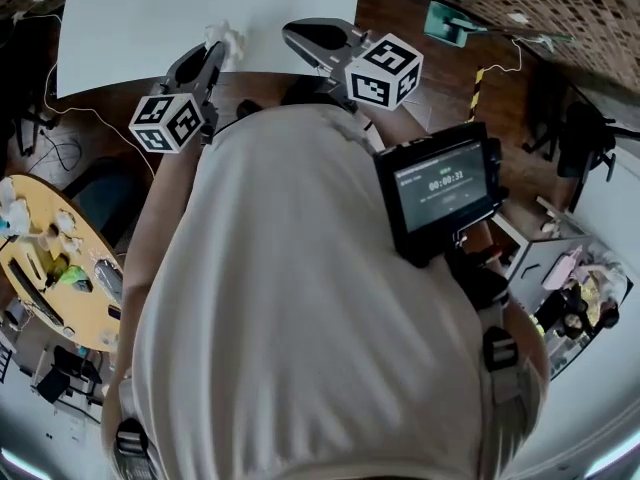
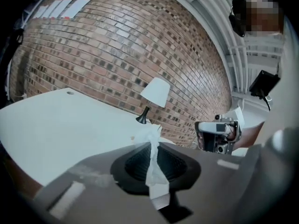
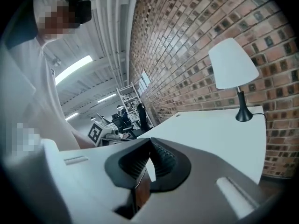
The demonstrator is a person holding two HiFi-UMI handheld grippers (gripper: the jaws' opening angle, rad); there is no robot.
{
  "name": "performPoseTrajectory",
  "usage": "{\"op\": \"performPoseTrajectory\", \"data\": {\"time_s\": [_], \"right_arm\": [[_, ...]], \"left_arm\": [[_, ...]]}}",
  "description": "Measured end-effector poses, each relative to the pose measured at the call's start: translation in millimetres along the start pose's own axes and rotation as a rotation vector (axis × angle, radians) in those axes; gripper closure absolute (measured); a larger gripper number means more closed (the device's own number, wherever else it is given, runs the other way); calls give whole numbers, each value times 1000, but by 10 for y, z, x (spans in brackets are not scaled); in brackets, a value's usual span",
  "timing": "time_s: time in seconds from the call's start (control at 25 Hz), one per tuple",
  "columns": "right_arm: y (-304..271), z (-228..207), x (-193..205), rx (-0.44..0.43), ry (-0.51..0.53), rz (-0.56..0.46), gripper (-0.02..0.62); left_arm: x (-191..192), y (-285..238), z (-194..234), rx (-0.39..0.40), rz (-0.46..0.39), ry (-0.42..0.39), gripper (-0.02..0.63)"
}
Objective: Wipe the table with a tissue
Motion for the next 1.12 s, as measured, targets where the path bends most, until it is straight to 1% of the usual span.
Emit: {"op": "performPoseTrajectory", "data": {"time_s": [0.12, 0.36, 0.52, 0.68, 0.8, 0.92, 1.12], "right_arm": [[-20, 31, -32, -8, 0, -2, 588], [-69, 77, -91, -1, 5, -27, 588], [-31, 119, -52, 4, 0, -24, 588], [-184, 339, 36, 18, 14, -35, 588], [-333, 408, 17, 16, 26, -47, 588], [-466, 545, 39, 9, 35, -48, 588], [-580, 822, 178, 9, 42, -41, 588]], "left_arm": [[-57, 29, -28, -4, -21, -10, 568], [-150, 110, -101, 9, -38, -99, 566], [-136, 168, -137, 9, -48, -121, 566], [-103, 431, -31, 28, -73, -162, 566], [-123, 574, 58, 28, -84, -184, 566], [-55, 753, 113, 26, -90, -192, 566], [126, 993, 197, 17, -90, -176, 566]]}}
Point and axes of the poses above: the fingertips, and each gripper's own axes: y backward along the fingers, z to its left, x out of its underside, the point moved 9 cm from there along y, backward along the fingers, and after that the axes turned 5 degrees about -x, right-handed, at the moved point
